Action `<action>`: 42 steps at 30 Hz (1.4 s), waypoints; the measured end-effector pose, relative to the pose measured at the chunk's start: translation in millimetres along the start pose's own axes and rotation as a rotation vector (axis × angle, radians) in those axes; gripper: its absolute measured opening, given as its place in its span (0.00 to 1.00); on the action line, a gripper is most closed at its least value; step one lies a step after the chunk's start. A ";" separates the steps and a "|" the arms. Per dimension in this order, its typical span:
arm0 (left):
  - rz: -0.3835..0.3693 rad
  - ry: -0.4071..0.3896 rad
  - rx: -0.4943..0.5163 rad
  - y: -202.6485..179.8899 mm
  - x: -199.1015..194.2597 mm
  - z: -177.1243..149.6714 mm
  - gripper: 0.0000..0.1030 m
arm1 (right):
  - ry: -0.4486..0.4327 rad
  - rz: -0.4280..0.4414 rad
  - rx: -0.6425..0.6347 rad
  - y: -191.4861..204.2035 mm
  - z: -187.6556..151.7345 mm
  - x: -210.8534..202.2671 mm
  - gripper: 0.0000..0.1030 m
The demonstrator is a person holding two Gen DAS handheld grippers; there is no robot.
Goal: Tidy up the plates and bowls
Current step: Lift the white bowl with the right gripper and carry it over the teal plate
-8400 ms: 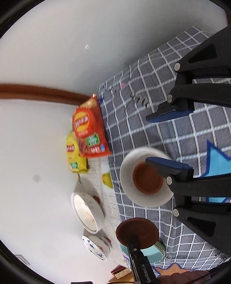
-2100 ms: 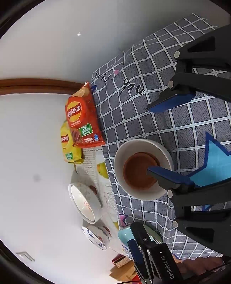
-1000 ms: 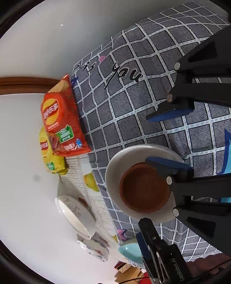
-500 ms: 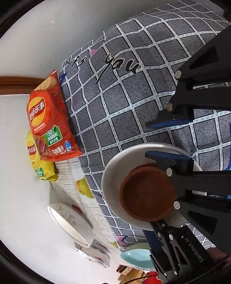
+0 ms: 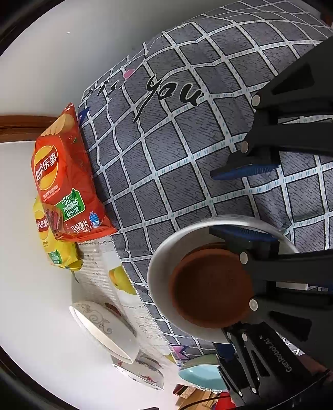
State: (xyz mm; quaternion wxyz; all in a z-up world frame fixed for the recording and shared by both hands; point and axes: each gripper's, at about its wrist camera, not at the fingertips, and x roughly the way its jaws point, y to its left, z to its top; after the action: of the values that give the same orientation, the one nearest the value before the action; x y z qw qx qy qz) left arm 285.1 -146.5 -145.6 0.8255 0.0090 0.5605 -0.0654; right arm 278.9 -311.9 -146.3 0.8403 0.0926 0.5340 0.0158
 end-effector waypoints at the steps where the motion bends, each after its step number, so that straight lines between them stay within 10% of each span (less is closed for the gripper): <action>1: 0.002 0.002 0.002 -0.1 1.0 0.4 0.37 | -0.008 -0.004 -0.007 0.8 -0.3 -0.3 0.33; 17: -0.020 -0.018 -0.016 -0.6 2.4 -0.4 0.30 | -0.054 0.051 0.036 -3.4 -0.8 0.3 0.31; 23: -0.071 -0.012 -0.027 -4.8 3.4 -0.6 0.11 | -0.018 0.099 0.048 -0.9 0.8 2.8 0.11; 42: -0.097 -0.052 -0.014 1.0 -21.2 -5.6 0.11 | -0.056 0.087 0.101 7.6 -6.5 -20.9 0.10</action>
State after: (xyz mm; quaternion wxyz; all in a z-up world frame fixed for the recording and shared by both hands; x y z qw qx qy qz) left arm 272.3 -142.9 -128.0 0.8356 -0.0257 0.5392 -0.1017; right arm 264.6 -306.2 -129.0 0.8477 0.1585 0.5058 0.0226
